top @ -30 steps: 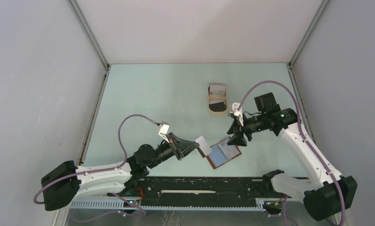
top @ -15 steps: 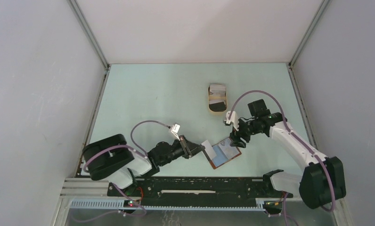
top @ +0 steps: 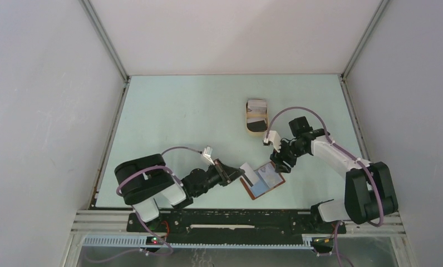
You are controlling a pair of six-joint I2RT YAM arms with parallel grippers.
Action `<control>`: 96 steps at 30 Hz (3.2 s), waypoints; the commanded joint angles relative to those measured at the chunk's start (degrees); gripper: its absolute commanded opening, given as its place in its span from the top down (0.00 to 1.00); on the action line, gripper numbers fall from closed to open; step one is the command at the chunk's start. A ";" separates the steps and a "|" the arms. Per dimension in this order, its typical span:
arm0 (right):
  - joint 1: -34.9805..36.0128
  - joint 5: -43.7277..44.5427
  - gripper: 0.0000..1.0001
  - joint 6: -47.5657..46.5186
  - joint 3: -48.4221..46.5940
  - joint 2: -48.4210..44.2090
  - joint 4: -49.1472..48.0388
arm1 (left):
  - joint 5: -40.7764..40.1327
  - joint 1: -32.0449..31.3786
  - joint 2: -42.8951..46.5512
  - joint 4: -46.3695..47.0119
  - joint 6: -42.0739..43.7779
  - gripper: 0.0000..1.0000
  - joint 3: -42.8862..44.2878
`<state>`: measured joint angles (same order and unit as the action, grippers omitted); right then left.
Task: Put the credit cards into the card holder
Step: Insert the credit card into the card holder.
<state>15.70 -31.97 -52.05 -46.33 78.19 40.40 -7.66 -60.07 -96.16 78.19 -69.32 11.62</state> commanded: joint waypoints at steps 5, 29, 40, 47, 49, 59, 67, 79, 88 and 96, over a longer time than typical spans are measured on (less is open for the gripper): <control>-0.62 1.99 0.37 1.57 -3.37 4.46 -0.04 | -4.55 -2.49 -3.08 2.99 -1.70 1.00 2.65; 0.85 -2.75 0.50 0.69 -8.87 16.32 10.02 | -4.43 -3.20 -8.38 3.48 -3.63 1.00 5.27; 1.43 -2.25 0.54 2.89 -9.48 17.64 10.02 | -4.74 -3.50 -9.99 3.46 -4.39 1.00 5.17; 1.85 -1.63 0.55 3.49 -9.46 17.88 9.67 | -5.87 -4.77 -9.95 3.50 -5.37 1.00 4.30; 1.94 -1.55 0.56 3.66 -9.48 17.75 9.60 | -5.94 -5.03 -10.26 3.42 -5.79 1.00 4.23; 2.05 -1.26 0.56 3.79 -9.46 17.66 9.46 | -7.50 -5.58 -10.46 1.88 -7.38 1.00 3.50; 2.18 -1.13 0.56 3.89 -9.46 17.76 9.45 | -8.07 -5.84 -9.40 -0.87 -7.74 1.00 3.40; 2.36 -0.99 0.56 3.89 -9.48 17.61 9.46 | -8.10 -6.37 -6.33 -9.30 -6.84 1.00 5.67; 2.40 -0.91 0.56 3.80 -9.48 17.64 9.52 | -8.15 -6.54 -4.99 -3.82 -6.84 1.00 3.25; 2.65 -0.73 0.56 3.87 -9.48 17.71 9.51 | -8.00 -6.64 -5.29 -3.31 -6.16 1.00 3.73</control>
<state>17.85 -32.58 -48.53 -54.06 95.85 49.87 -14.74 -66.37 -102.21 72.62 -76.51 15.42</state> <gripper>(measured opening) 0.440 0.008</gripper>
